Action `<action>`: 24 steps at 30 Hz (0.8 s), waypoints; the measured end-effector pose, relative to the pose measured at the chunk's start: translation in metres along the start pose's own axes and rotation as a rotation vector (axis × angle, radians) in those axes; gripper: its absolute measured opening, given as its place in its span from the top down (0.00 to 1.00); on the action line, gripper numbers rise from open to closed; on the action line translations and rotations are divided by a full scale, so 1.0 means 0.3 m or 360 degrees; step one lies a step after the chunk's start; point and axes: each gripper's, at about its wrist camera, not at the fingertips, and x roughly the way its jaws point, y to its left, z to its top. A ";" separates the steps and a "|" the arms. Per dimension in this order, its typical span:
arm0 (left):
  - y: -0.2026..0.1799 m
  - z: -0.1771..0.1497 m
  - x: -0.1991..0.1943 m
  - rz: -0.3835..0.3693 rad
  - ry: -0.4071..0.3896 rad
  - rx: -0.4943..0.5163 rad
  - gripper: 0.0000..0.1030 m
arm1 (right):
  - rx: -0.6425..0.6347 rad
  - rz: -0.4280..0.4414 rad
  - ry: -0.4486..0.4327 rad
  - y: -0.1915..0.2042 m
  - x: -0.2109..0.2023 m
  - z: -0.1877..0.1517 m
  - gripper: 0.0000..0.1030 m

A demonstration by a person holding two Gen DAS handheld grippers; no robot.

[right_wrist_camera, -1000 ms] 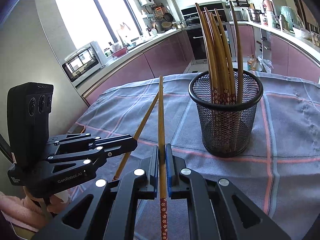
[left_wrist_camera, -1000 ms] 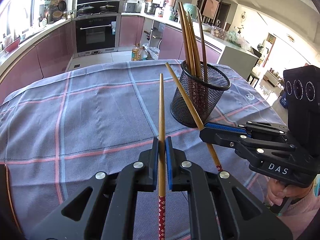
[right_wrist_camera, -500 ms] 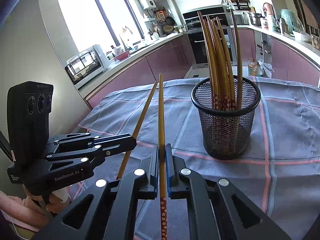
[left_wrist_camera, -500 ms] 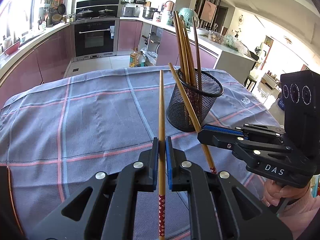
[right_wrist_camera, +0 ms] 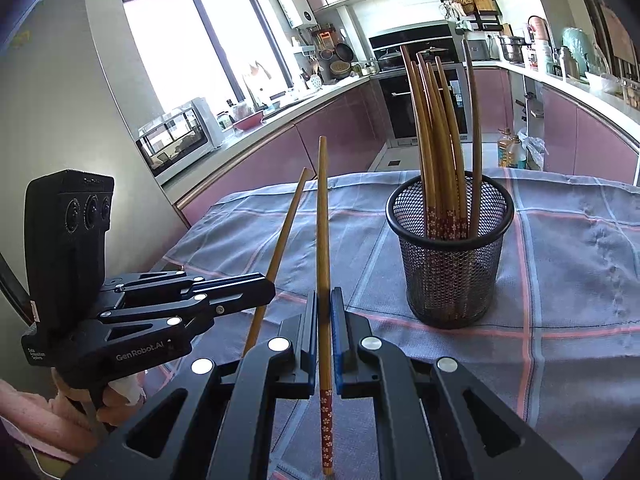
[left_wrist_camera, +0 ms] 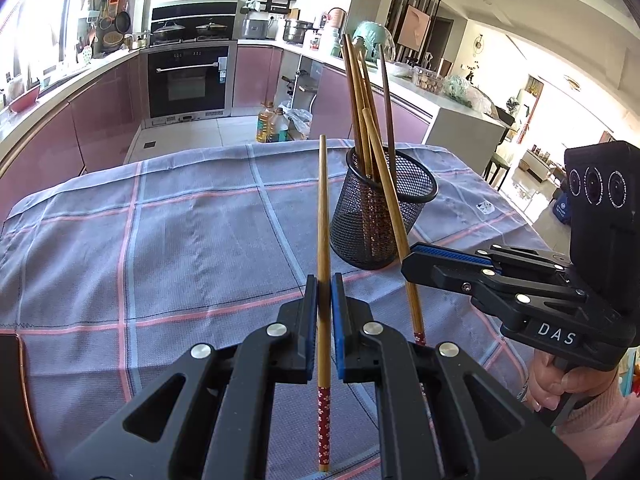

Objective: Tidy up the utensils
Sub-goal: 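Lift the left tool's chopstick upright toward the mesh cup while the right tool lifts its own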

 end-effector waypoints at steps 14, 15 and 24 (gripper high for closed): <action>-0.015 0.014 -0.039 -0.0026 -0.0036 0.0012 0.93 | -0.0001 0.0007 -0.0049 0.010 -0.029 0.014 0.95; -0.015 0.015 -0.042 -0.0029 -0.0038 0.0011 0.93 | 0.0000 0.0007 -0.0054 0.009 -0.032 0.014 0.95; -0.016 0.032 -0.065 -0.0044 -0.0065 0.0012 0.93 | 0.0006 0.0006 -0.0098 0.010 -0.055 0.033 0.95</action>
